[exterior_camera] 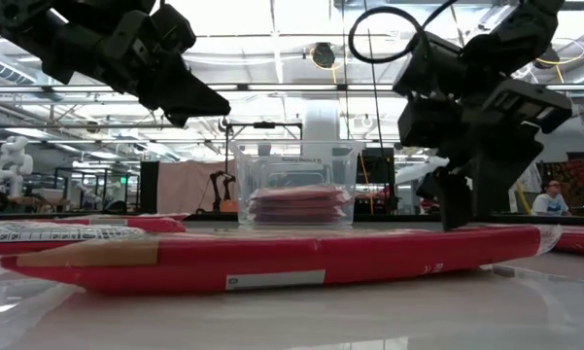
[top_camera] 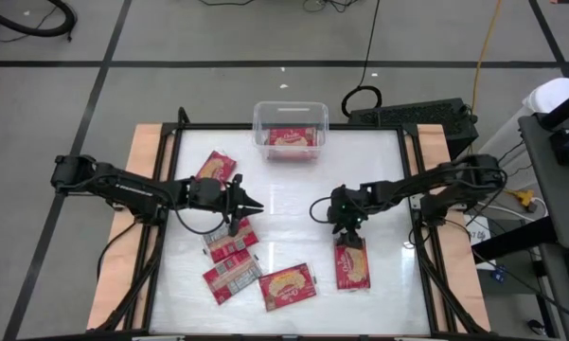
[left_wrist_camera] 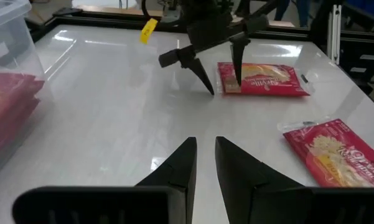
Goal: Sort popcorn bags into baskets
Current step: Put the popcorn bag into the transparent bin
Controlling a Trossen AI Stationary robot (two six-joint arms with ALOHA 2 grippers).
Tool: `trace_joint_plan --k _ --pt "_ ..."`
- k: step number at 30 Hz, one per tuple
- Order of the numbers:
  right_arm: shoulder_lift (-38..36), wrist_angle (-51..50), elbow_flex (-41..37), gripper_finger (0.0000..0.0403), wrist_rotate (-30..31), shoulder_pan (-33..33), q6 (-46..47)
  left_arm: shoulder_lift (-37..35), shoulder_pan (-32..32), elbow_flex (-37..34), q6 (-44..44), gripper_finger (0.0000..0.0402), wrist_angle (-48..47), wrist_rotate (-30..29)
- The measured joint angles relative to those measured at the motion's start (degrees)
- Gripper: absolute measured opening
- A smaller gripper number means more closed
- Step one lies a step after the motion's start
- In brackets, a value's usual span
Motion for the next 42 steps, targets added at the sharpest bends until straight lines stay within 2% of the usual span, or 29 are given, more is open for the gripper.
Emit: trace_joint_plan --k 5,8,11,15,19,25,33,37,39,42 --pt "0.7 -0.2 0.1 0.0221 -0.9 0.9 -2.0 0.0 -0.2 0.0 0.3 0.0063 -0.1 -0.1" --pt "0.8 -0.6 0.1 0.0200 -1.0 1.0 -4.4 0.0 -0.2 0.0 0.2 0.0063 -0.2 -0.3" --pt "0.8 -0.3 -0.8 0.0159 -1.0 1.0 -5.6 0.0 -0.2 0.0 -0.1 0.0063 -0.4 -0.3" --pt "0.7 1.3 -3.1 0.0083 -1.0 1.0 -5.6 0.0 -0.2 0.0 -0.3 0.0063 -0.4 -0.3" --pt "0.6 6.4 -5.2 0.0012 -1.4 1.0 -2.7 0.0 -0.2 0.0 0.0 0.0063 -0.3 -0.4" --pt "-2.0 12.0 -5.5 0.0003 0.4 1.2 -1.0 0.0 -0.2 0.0 -0.4 0.0063 1.0 -0.5" --pt "-11.3 14.8 -5.5 0.0000 13.7 1.1 -2.1 0.1 -0.2 0.0 -2.6 0.0063 4.5 -6.7" --pt "-15.3 17.1 -5.4 0.0000 21.3 1.0 -2.9 0.1 -0.2 0.0 -2.3 0.0063 7.2 -7.4" --pt "-16.9 17.1 -5.3 0.0000 22.4 0.9 -2.5 0.1 -0.2 0.0 -2.4 0.0063 8.1 -7.3" --pt "-18.0 14.0 -5.3 0.0000 20.4 0.6 0.7 0.1 -0.2 0.0 -2.7 0.0063 7.7 -7.3"
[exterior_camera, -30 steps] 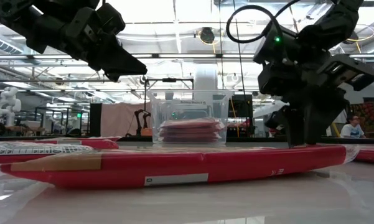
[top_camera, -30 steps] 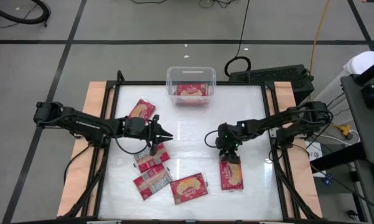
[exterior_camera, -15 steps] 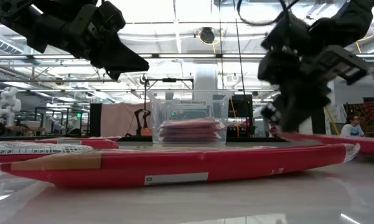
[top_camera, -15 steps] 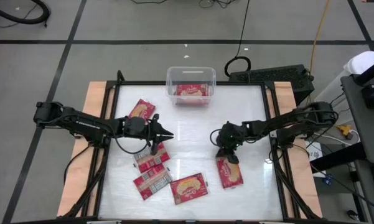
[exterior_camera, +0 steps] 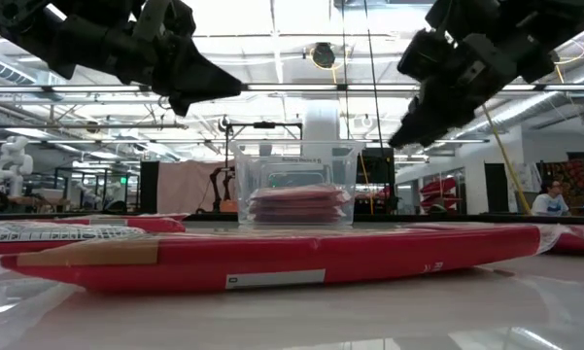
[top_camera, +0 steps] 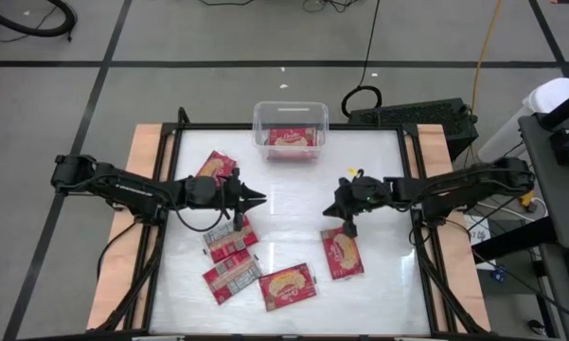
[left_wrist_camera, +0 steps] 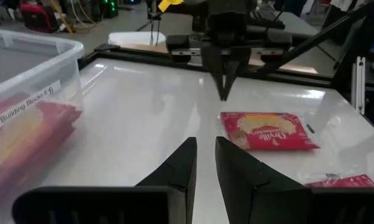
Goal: Sort popcorn bags into baskets
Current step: Put the popcorn bag into the transparent bin
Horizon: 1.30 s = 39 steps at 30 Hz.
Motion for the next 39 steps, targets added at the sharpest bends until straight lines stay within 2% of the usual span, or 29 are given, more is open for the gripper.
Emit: trace_joint_plan --k 6,11,17,23,27,32,39 --pt "-0.7 -7.1 0.0 0.0013 -4.8 3.4 10.4 1.5 -0.1 0.0 -0.6 0.0063 -1.4 0.0" --pt "1.5 -9.1 0.0 0.0065 -1.0 7.6 12.6 5.7 0.1 0.1 -0.6 0.0063 2.8 0.0" --pt "6.9 -2.9 0.1 0.0116 -8.2 10.2 12.2 11.8 0.1 0.0 -2.5 0.0063 7.5 0.5" --pt "15.6 0.4 0.0 0.0112 -9.6 10.8 11.8 14.4 0.1 0.0 -2.4 0.0063 9.1 0.5" --pt "19.1 3.0 0.2 0.0093 -3.2 10.1 10.1 14.4 0.2 0.0 -1.1 0.0063 8.5 0.5" --pt "18.4 0.7 0.3 0.0066 8.0 7.1 9.8 14.4 1.0 0.0 -0.1 0.0063 9.1 0.6" --pt "9.5 -12.3 -0.2 0.0036 13.1 4.7 22.8 14.4 2.0 0.0 0.6 0.0063 9.0 0.6"
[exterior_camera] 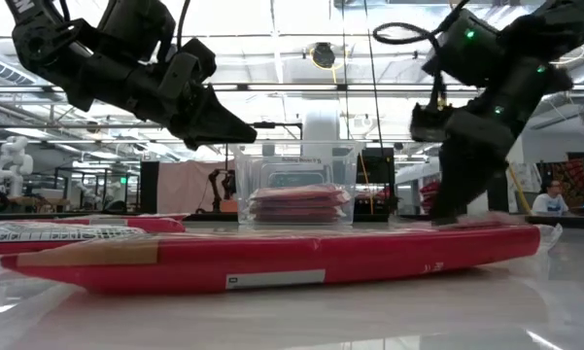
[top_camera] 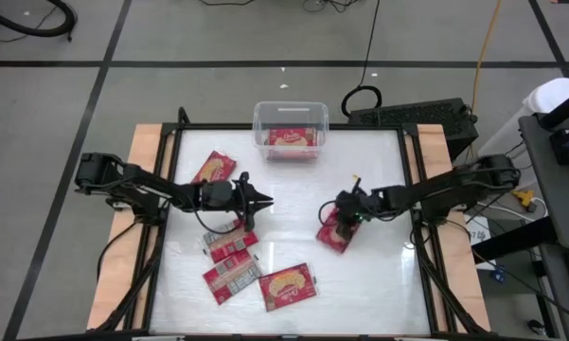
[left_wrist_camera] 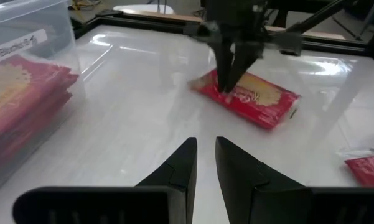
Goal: Sort popcorn bags into baskets
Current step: Put the popcorn bag into the transparent bin
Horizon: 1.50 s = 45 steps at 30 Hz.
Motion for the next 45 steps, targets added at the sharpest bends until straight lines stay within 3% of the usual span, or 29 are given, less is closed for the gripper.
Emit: trace_joint_plan --k 3,6,11,14,18,23,29,38,41,45 --pt "-5.7 -0.3 0.0 0.0038 5.0 3.5 2.0 0.0 0.6 0.0 0.0 0.0063 -0.3 0.0" --pt "-10.2 -0.8 0.2 0.0056 6.0 4.6 1.5 0.0 1.1 0.0 0.2 0.0063 0.0 0.0" --pt "-12.6 -7.7 0.1 0.0114 5.9 -0.2 -4.0 0.0 1.8 0.0 0.4 0.0063 0.2 0.0" --pt "-12.5 -9.0 0.1 0.0159 1.7 -6.1 -10.6 0.0 1.9 0.0 0.0 0.0063 0.3 0.0" --pt "-12.4 -7.3 0.1 0.0215 -9.2 -14.4 -23.2 0.0 1.9 0.0 -0.4 0.0063 0.3 0.0" --pt "-9.6 -4.8 0.2 0.0245 -22.6 -23.5 -35.9 0.0 1.9 0.0 -0.5 0.0063 0.4 0.0" --pt "-1.7 -3.7 0.2 0.0235 -31.5 -28.1 -44.3 0.0 1.9 0.0 -0.1 0.0063 -0.2 0.0" --pt "4.3 -3.7 0.4 0.0197 -30.0 -27.3 -50.7 0.0 2.2 0.0 -0.1 0.0063 -1.8 0.0" --pt "4.6 -5.4 0.4 0.0165 -30.0 -27.2 -50.7 0.0 2.2 0.0 -0.1 0.0063 -2.5 0.0" --pt "3.2 -9.3 0.4 0.0091 -29.3 -26.4 -48.7 0.0 2.2 0.0 -0.1 0.0063 -4.3 0.0"
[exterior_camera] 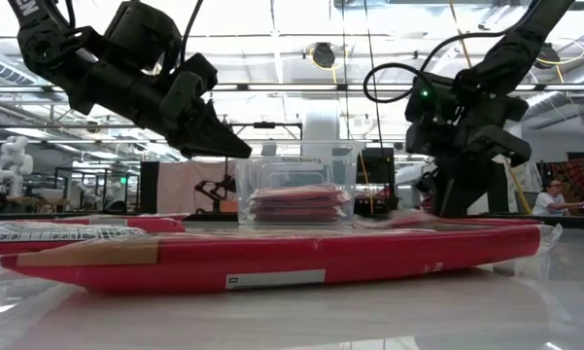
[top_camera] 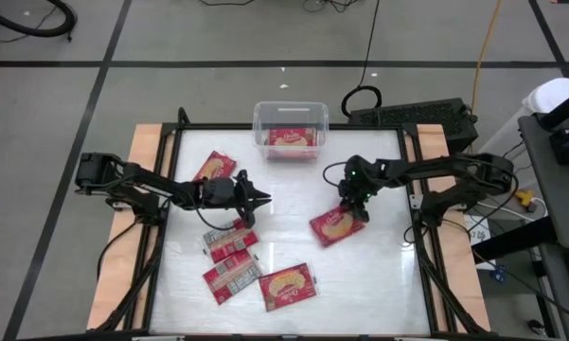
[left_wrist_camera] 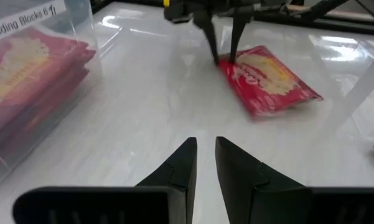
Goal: Sort popcorn bags into baskets
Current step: Put the popcorn bag into the transparent bin
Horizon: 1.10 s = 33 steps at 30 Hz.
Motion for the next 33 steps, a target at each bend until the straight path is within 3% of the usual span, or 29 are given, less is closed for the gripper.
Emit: trace_joint_plan --k 3,5,10,15,20,23,26,33 --pt "-2.1 -1.9 -0.2 0.0029 0.8 1.1 4.0 0.0 0.0 0.0 0.0 0.0063 -1.1 0.0" --pt "-3.7 -2.3 -0.3 0.0009 1.1 2.4 6.6 0.0 0.0 0.0 0.0 0.0063 -1.2 0.0" --pt "-8.6 -0.8 -0.4 0.0006 2.7 5.7 14.4 0.0 0.0 0.0 -0.1 0.0063 1.1 0.0" --pt "-11.9 1.5 -0.4 0.0000 8.8 12.1 21.2 0.0 -0.1 0.0 -1.4 0.0063 6.6 0.8" --pt "-12.5 4.3 -0.4 0.0000 14.6 18.1 26.0 2.1 -0.1 2.6 -1.6 0.0070 10.3 4.7" --pt "-12.5 3.9 -0.3 0.0000 17.5 20.0 28.5 5.8 -0.2 5.9 -1.9 0.0100 10.7 8.4" --pt "-12.5 1.7 -0.3 0.0004 18.9 20.0 31.7 10.0 -1.1 9.0 -1.9 0.0137 10.5 8.5" --pt "-12.6 -2.4 -0.3 0.0080 21.5 18.2 33.6 20.0 -1.9 15.9 -3.5 0.0175 9.6 8.5"
